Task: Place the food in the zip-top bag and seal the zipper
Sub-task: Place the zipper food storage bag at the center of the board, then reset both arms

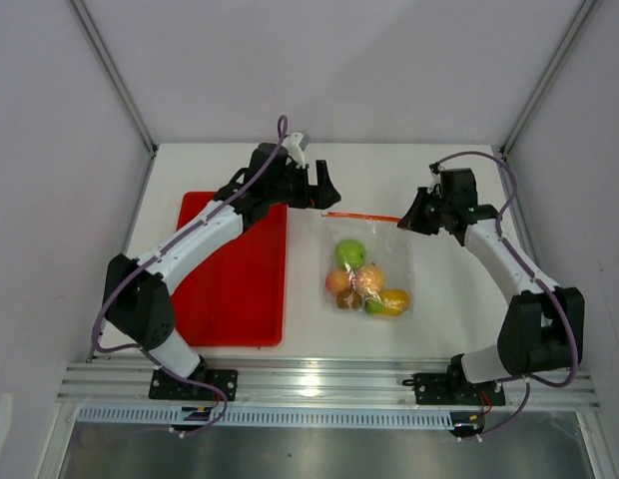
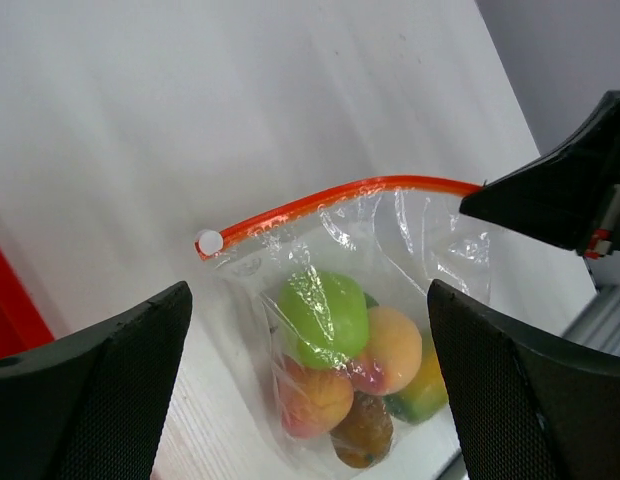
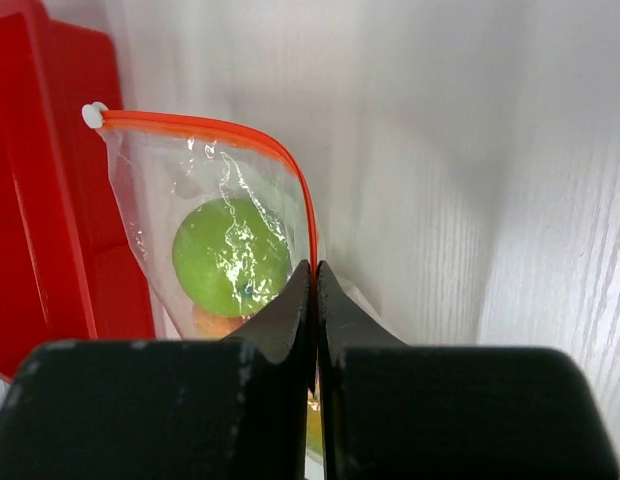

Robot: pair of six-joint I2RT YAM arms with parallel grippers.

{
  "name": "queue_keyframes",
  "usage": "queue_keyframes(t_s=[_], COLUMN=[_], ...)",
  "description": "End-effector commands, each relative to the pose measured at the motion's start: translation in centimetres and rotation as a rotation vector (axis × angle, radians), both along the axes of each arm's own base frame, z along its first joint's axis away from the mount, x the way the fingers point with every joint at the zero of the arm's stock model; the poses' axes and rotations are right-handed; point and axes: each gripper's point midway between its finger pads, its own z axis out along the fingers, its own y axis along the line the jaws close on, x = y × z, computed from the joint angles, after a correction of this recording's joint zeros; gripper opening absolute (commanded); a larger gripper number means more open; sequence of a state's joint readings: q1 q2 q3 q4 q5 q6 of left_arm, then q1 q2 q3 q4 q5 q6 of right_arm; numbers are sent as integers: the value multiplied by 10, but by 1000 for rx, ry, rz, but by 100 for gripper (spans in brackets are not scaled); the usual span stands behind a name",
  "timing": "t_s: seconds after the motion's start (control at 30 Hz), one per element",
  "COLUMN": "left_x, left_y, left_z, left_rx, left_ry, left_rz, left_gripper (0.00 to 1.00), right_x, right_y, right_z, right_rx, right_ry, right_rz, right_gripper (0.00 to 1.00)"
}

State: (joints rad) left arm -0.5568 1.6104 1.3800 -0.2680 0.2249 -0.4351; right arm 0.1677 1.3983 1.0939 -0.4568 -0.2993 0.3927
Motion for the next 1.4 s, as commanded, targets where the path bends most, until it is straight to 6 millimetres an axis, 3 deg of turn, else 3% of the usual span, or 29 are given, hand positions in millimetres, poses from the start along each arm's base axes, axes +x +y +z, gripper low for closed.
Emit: queue_keyframes(t_s=[0.0,0.1,0.17,0.23,0.27,0.33,0.37,0.43,0.5,0.53,0.63,0.73,0.8,0.87,0.9,0.97,1.0,1.1,1.2,1.27,1.37], left_x=[19,13,2,-8,-19,-30,-38,-48,-59,-64,-75,-81,-87,-91,-93,-99,-101,-109,-117,-123,-129], left_y=[14,19,24,27,29,33,35,39,42,44,48,54,57,59,59,61,61,67,76,80,83], left_z=[48,60,68,62,74,62,74,60,69,57,58,54,54,49,49,50,48,43,41,34,20], left_rx=[-11,-25,-52,-66,-98,-105,-134,-132,-164,-156,-170,-151,-151,-154,-158,-166,-166,-161,-162,-163,-161], left_ry=[-138,-179,-200,-199,-220,-204,-231,-208,-224,-203,-207,-197,-197,-186,-184,-181,-178,-174,-188,-179,-152], left_rz=[101,106,100,92,81,68,57,51,42,37,25,33,33,34,30,23,19,24,41,51,54], left_gripper=[99,100,99,99,100,99,100,99,99,99,99,99,99,99,99,100,100,99,99,100,100], right_x=[41,63,73,87,91,101,103,107,108,110,112,113,120,124,132,132,135,119,95,64,21], right_y=[-5,-6,-9,-11,-12,-12,-12,-14,-15,-15,-16,-18,-22,-26,-26,-29,-31,-29,-22,-10,-12], right_z=[13,-3,-12,-28,-33,-49,-54,-65,-80,-82,-90,-90,-79,-67,-48,-34,-15,9,18,27,36], right_rx=[21,17,7,-2,-5,-18,-21,-33,-41,-39,-45,-69,-86,-105,-107,-123,-128,-179,-253,-257,-275], right_ry=[-102,-98,-79,-53,-44,-14,-2,16,43,42,51,45,19,13,-25,-23,-53,-90,-114,-138,-218], right_rz=[19,35,35,36,35,41,41,34,31,31,26,20,16,-2,-8,-28,-40,-50,-67,-68,-153], right_gripper=[0,0,0,0,0,0,0,1,2,3,13,29,42,49,62,68,99,99,99,99,99])
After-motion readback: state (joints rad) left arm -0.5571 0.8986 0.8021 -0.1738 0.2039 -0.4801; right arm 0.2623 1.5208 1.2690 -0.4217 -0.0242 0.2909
